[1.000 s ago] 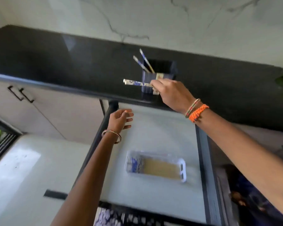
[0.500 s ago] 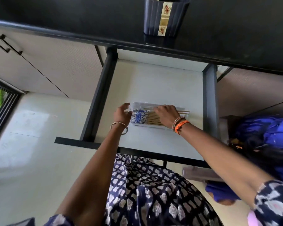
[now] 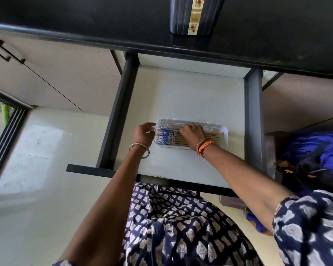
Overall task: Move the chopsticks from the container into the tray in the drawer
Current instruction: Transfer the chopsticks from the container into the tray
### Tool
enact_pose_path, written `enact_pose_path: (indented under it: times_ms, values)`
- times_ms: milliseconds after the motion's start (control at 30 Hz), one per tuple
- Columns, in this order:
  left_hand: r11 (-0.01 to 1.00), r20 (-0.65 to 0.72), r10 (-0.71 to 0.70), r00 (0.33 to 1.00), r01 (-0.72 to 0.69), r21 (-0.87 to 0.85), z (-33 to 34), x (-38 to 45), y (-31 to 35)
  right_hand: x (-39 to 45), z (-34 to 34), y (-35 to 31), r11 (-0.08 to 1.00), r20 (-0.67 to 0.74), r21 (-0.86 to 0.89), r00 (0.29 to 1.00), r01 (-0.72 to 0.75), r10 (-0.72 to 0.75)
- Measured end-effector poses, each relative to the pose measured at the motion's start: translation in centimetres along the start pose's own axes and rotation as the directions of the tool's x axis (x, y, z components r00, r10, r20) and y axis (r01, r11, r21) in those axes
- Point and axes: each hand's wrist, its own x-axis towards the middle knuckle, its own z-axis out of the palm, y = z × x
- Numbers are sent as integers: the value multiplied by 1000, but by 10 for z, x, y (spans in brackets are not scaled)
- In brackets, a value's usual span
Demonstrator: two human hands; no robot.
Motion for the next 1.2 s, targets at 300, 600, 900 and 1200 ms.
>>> enact_pose_path:
  times_ms: [300,600,900,1200]
  values:
    - [998,-35,-38,999,36,-59,2,4,-4,-12,3,2,994,-24,109,1000,-5,8]
    - [998,-90,60,994,-62,-23,-6,5,23,-5,-28,9,981,-130,195,991,-19,45]
    - [841,-238,488,840,-525,-130,-65,55,196,62,-235,71,830,-783,518,506,207,362]
    - [727,-151,686,712,-661,184,-72,112,288,182,-326,157,758,-126,600,906,-255,404]
